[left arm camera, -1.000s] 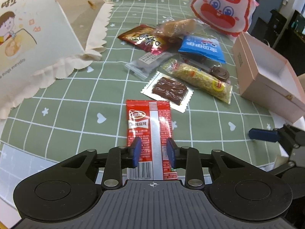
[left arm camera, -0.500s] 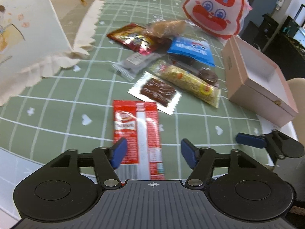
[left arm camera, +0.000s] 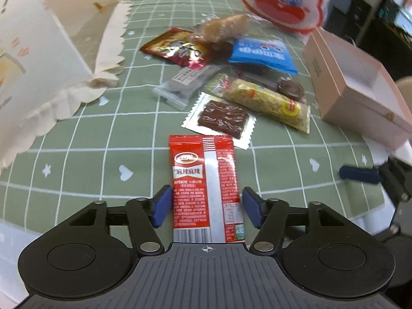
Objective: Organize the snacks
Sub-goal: 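Grasp the chocolate square with the right tool while the left tool holds the red packet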
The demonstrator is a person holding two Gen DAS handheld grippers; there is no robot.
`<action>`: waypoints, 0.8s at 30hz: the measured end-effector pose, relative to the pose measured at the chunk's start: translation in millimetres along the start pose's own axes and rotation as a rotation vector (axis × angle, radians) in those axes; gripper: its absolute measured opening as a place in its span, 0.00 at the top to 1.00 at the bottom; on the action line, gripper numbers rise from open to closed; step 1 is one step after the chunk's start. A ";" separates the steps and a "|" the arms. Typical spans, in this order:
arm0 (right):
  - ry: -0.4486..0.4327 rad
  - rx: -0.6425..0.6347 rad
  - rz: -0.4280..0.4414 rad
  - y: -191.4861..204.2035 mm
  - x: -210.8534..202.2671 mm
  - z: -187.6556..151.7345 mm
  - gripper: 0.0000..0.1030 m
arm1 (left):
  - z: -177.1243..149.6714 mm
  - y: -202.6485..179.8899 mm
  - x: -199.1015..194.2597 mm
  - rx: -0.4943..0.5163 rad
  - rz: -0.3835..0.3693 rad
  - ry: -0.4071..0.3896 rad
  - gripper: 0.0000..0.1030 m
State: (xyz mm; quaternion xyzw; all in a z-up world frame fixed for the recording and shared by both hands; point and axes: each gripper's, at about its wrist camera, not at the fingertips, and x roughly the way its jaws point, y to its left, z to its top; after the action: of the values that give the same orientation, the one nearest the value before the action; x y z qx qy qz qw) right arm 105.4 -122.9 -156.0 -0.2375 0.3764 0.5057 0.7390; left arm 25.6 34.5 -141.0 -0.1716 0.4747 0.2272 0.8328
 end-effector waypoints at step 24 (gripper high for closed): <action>-0.109 0.234 -0.187 58.8 80.0 95.8 0.33 | 1.6 124.3 -41.2 -0.054 -0.270 0.012 0.51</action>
State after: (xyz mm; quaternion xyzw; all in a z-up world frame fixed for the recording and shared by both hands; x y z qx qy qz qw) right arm 97.6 14.8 -160.2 -0.1560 0.3683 0.3997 0.8248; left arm -58.9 130.5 -113.2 -0.2576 0.4459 0.1247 0.8481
